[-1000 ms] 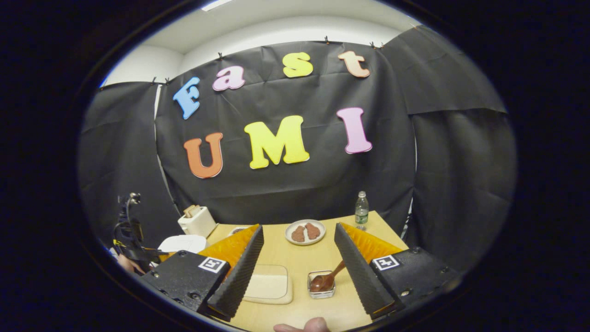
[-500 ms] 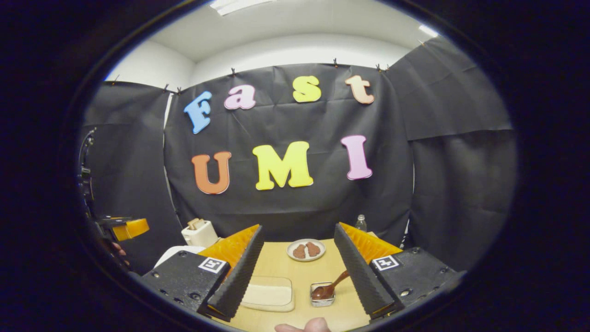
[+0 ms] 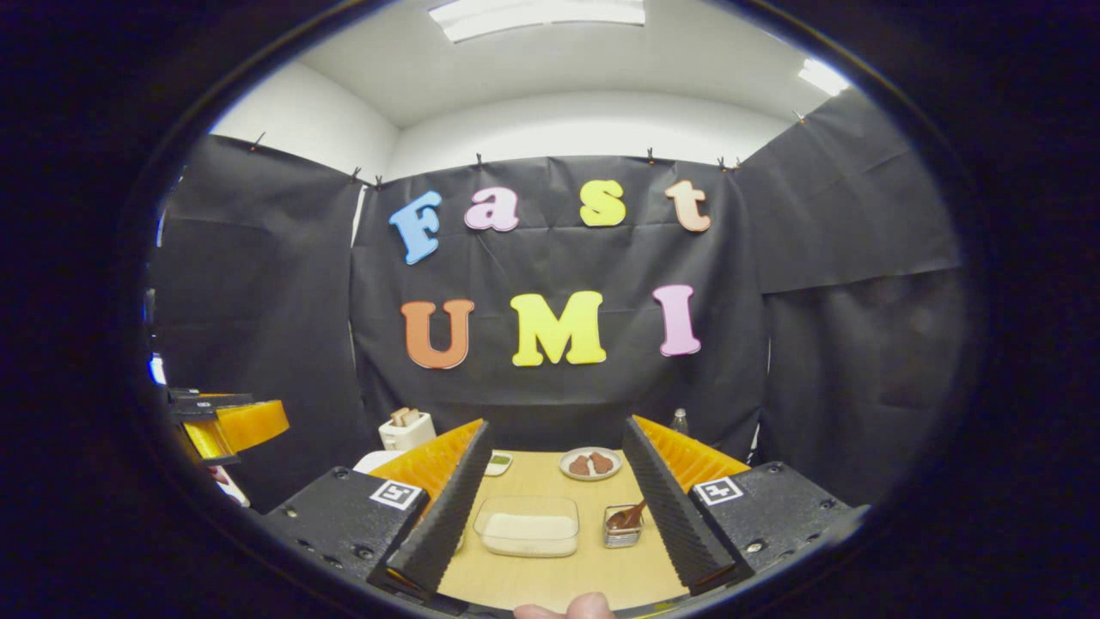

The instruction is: Close the left gripper, press the button to open the rice cooker; take a wooden spoon from the chopstick holder with the right hand, scoop a spoonful of rice and pour it into the rice cooker, then put the wooden spoon back into the chopstick holder.

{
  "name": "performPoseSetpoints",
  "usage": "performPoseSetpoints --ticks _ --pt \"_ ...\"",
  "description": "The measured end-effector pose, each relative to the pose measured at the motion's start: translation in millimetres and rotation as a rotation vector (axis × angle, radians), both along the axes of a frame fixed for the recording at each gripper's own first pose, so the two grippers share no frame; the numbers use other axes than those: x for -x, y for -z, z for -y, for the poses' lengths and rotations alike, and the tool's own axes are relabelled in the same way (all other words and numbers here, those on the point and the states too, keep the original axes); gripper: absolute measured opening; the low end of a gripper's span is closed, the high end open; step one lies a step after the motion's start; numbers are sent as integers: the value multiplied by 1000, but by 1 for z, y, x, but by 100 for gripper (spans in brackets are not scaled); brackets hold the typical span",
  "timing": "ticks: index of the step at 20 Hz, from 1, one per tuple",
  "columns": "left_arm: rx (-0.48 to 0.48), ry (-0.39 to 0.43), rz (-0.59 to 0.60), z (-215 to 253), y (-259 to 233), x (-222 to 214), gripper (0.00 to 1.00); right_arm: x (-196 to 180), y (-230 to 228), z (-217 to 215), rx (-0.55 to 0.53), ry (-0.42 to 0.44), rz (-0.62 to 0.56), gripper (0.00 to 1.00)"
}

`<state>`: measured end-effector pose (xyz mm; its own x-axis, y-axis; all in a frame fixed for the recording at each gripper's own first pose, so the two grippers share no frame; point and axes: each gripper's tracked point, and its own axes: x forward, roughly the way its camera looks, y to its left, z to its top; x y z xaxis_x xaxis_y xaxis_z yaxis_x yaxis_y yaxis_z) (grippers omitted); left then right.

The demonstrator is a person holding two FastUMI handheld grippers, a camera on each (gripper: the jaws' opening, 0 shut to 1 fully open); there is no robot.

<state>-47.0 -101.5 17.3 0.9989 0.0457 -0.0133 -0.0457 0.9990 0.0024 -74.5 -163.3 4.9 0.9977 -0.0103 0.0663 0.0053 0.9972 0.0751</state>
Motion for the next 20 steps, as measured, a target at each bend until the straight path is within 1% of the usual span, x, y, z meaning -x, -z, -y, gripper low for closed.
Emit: performPoseSetpoints --ticks 3,5,6,9,11,13,14,15,16,18,19,20 --pt "-7 5 22 7 1 22 94 24 9 -11 11 -3 -11 100" --pt "-23 4 31 8 1 30 94 30 9 -13 19 -5 -9 96" --pt "-29 -6 37 6 1 34 94 32 10 -15 18 -7 -7 99" --pt "-20 -28 42 0 3 41 94 35 15 -20 3 -23 -26 99" --pt "-34 -40 61 -4 -1 44 94 34 13 -19 -2 -21 -16 100" --pt "-42 -53 55 -7 3 45 94 37 17 -21 -7 -28 -22 100" --pt "-41 -52 57 -5 3 46 94 37 15 -22 -12 -30 -19 94" --pt "-46 -49 61 -3 3 45 94 38 15 -21 -14 -28 -14 94" --pt "-55 -52 62 -3 3 46 94 37 16 -20 -14 -26 -14 100" --pt "-61 -65 63 -4 3 45 94 40 18 -19 -20 -25 -16 100" --pt "-63 -76 61 -6 4 44 94 41 19 -18 -21 -24 -16 94" --pt "-66 -83 57 -6 5 44 94 41 19 -16 -19 -21 -16 94"
